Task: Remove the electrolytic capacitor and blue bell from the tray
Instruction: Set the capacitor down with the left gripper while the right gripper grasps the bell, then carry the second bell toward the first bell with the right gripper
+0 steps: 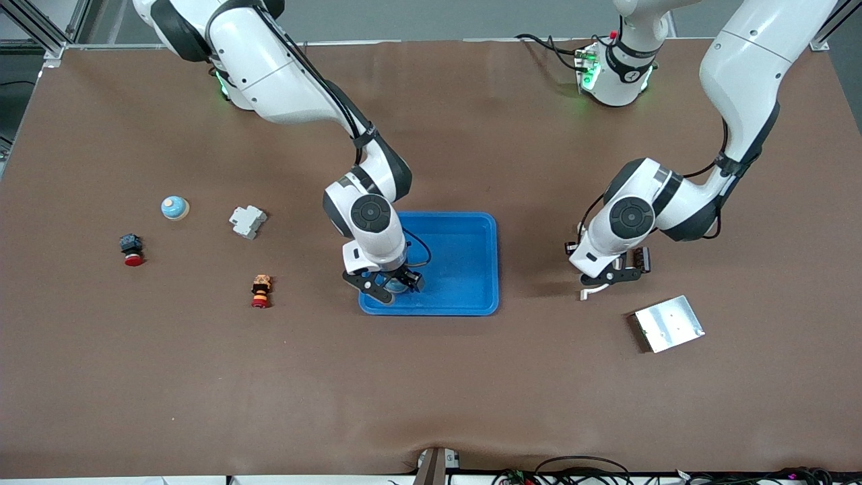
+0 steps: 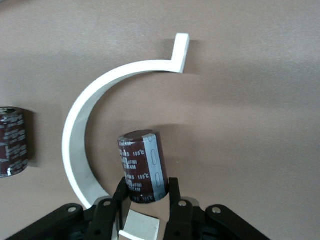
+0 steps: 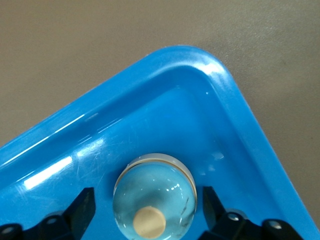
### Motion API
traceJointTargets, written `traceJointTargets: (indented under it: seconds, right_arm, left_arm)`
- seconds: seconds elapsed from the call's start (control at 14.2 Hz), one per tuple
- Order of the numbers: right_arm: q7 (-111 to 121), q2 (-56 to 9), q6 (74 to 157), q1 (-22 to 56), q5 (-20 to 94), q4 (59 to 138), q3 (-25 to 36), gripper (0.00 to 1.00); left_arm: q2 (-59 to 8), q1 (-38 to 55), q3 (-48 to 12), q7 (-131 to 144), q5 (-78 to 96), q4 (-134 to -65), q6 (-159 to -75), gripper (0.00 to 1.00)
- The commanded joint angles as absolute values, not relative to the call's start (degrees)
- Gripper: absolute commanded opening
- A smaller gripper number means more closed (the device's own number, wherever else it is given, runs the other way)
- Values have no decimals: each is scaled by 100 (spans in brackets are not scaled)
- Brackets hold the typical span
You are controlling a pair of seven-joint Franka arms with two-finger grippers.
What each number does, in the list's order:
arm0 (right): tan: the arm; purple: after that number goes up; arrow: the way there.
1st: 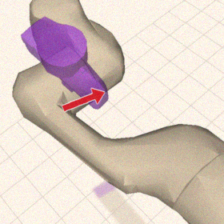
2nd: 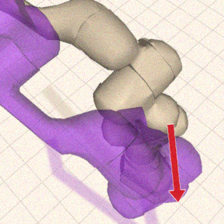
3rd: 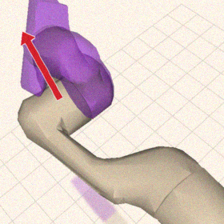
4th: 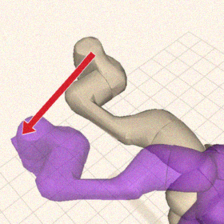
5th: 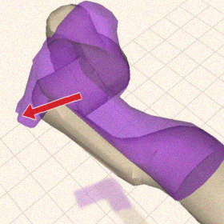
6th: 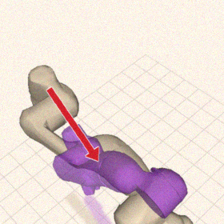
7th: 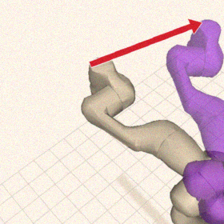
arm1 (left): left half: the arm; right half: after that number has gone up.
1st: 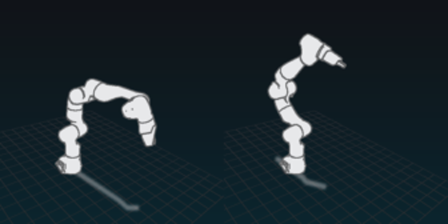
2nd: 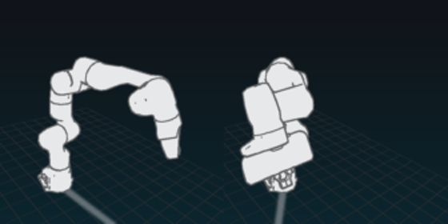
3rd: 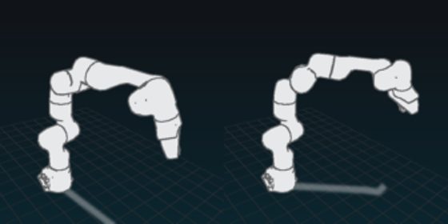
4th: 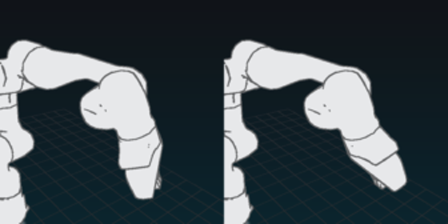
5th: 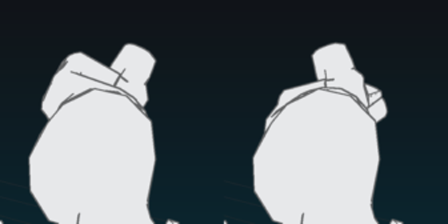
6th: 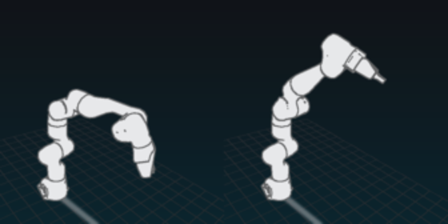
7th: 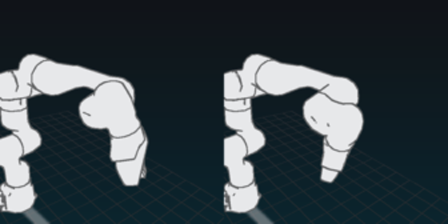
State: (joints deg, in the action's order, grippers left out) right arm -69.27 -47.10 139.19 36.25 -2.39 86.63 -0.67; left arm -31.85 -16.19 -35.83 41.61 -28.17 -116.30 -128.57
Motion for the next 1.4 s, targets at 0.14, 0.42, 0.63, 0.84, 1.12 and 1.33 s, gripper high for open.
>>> traceJointTargets:
  seconds: [0.14,0.42,0.63,0.84,1.12,1.33]
  right_arm:
    - [-7084,-4764,13869,3727,-343,8517,0,0]
    - [-7049,-4606,13686,3700,-316,8490,-9,0]
    - [-7014,-4439,12975,3691,-299,8228,-18,0]
    - [-6952,-4254,12341,3630,-273,7955,-26,0]
    - [-6269,-3956,11972,3350,-229,7945,-35,0]
    - [-5400,-3666,11621,2946,-220,8007,-53,0]
  left_arm:
    - [-3401,-1643,-3621,4210,-2979,-11584,-13051,8]
    - [-3472,-1661,-3612,4210,-2979,-11584,-13113,8]
    - [-3480,-1661,-3612,4219,-3015,-11584,-13140,17]
    - [-3472,-1679,-3612,4219,-3015,-11584,-13140,41]
    - [-3428,-1679,-3621,4236,-3006,-11566,-13070,85]
    - [-3297,-1687,-3639,4333,-3006,-11488,-12860,100]
